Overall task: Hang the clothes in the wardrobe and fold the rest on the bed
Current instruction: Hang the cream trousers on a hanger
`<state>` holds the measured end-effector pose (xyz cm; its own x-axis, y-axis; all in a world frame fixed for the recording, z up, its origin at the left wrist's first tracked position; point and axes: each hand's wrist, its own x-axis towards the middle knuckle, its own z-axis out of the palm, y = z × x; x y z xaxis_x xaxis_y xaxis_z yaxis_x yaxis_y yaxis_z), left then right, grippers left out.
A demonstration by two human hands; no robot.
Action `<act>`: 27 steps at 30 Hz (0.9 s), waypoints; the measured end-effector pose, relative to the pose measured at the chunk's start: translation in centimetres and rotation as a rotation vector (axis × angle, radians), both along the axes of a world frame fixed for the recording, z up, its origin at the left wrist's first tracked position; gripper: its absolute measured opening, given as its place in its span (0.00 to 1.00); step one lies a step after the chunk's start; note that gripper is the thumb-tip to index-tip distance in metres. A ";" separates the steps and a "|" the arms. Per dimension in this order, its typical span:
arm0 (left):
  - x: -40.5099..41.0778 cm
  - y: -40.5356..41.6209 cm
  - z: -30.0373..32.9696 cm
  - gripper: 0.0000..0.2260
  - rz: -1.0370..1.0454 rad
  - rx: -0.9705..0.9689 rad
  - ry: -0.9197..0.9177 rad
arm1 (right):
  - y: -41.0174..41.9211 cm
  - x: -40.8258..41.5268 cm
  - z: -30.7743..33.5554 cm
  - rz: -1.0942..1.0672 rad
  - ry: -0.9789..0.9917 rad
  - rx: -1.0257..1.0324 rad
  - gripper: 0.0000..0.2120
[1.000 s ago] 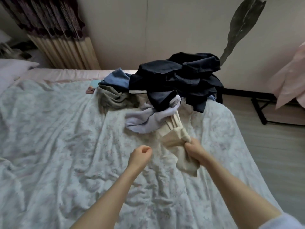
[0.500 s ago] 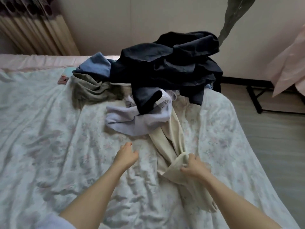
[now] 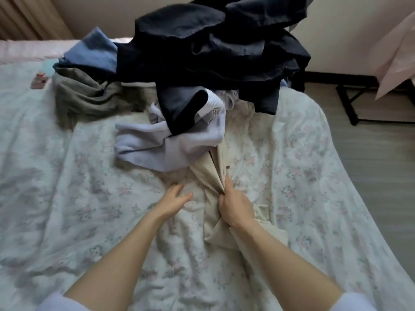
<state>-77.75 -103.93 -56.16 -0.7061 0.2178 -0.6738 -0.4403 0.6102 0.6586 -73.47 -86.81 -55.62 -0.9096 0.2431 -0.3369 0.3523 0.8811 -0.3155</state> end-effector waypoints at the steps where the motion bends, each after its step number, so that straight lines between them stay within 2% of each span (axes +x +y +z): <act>1: 0.2 -0.4 0.6 0.26 0.044 0.033 -0.030 | 0.3 -0.1 1.0 -0.009 0.018 -0.034 0.24; 6: 2.7 0.0 5.3 0.18 0.326 0.132 -0.169 | 0.4 -2.0 9.0 -0.067 0.175 -0.315 0.04; 8: 3.6 0.7 8.1 0.16 0.427 0.230 -0.245 | 1.1 -3.3 13.2 -0.108 0.253 -0.384 0.05; 11: 3.7 1.1 13.3 0.15 0.508 0.364 -0.242 | 2.7 -3.8 19.2 -0.095 0.349 -0.434 0.07; 17: 3.5 1.6 22.5 0.15 0.523 0.540 -0.159 | 4.9 -1.1 29.9 -0.115 0.577 -0.536 0.18; 19: 4.0 2.3 25.3 0.17 0.504 0.579 -0.156 | 5.3 0.5 34.0 -0.073 0.624 -0.546 0.18; 24: 6.2 5.0 29.8 0.24 0.423 0.730 -0.225 | 5.4 8.0 39.6 0.083 0.642 -0.708 0.12; 27: 8.9 6.7 31.4 0.32 0.385 0.960 -0.351 | 6.1 14.6 39.6 0.116 0.476 -0.704 0.12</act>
<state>-68.89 -97.26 -24.73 -0.6408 0.5662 -0.5184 -0.7482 -0.3094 0.5869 -58.84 -80.74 -16.06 -0.9986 0.0175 0.0494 -0.0365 0.4463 -0.8942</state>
